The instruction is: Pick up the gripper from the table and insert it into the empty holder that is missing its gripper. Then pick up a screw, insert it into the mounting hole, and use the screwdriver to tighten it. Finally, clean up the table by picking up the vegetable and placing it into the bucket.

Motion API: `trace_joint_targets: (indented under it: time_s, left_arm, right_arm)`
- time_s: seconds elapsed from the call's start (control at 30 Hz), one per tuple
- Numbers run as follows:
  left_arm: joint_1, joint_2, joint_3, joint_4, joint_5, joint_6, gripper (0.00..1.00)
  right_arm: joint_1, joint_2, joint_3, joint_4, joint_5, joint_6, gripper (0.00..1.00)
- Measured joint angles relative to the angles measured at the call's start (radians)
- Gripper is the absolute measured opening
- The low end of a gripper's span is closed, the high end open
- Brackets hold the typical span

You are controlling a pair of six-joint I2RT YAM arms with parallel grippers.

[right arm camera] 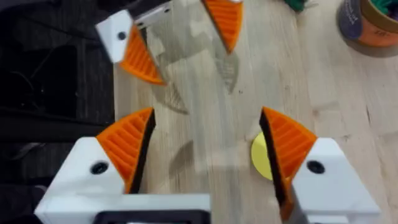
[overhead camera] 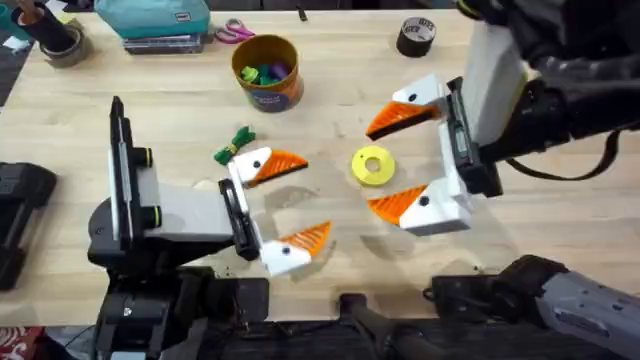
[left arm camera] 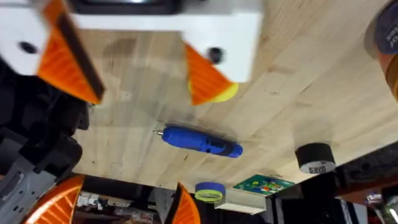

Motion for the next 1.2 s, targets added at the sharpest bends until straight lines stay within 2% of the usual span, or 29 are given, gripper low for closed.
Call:
trace_joint_targets:
  time_s: [0.17,0.2,0.23,0.43,0.53,0.7,0.93,1.1,1.2]
  left_arm:
    - [0.000,0.000,0.000,0.000,0.000,0.004,0.174]
    - [0.000,0.000,0.000,0.000,0.000,0.008,0.048]
    - [0.000,0.000,0.000,0.000,0.000,0.008,0.013]
    - [0.000,0.000,0.000,0.000,0.000,0.008,0.004]
    - [0.000,0.000,0.000,0.000,0.000,0.008,0.004]
    - [0.000,0.000,0.000,0.000,0.000,0.008,0.004]
    - [0.000,0.000,0.000,0.000,0.000,0.008,0.004]
    - [0.000,0.000,0.000,0.000,0.000,0.008,0.004]
    - [0.000,0.000,0.000,0.000,0.000,0.008,0.004]
  right_arm:
    - [0.000,0.000,0.000,0.000,0.000,0.000,0.997]
    - [0.000,0.000,0.000,0.000,0.000,0.000,0.997]
    - [0.000,0.000,0.000,0.000,0.000,0.000,0.997]
    - [-0.001,0.000,0.000,0.008,0.001,0.000,0.997]
    - [-0.005,0.000,0.000,0.039,0.040,0.049,0.997]
    - [-0.067,0.000,0.035,0.046,0.226,0.253,0.997]
    - [-0.195,0.000,0.203,-0.070,0.522,0.466,0.997]
    - [-0.295,0.000,0.286,-0.137,0.615,0.517,0.997]
    - [-0.360,0.000,0.296,-0.149,0.637,0.539,0.996]
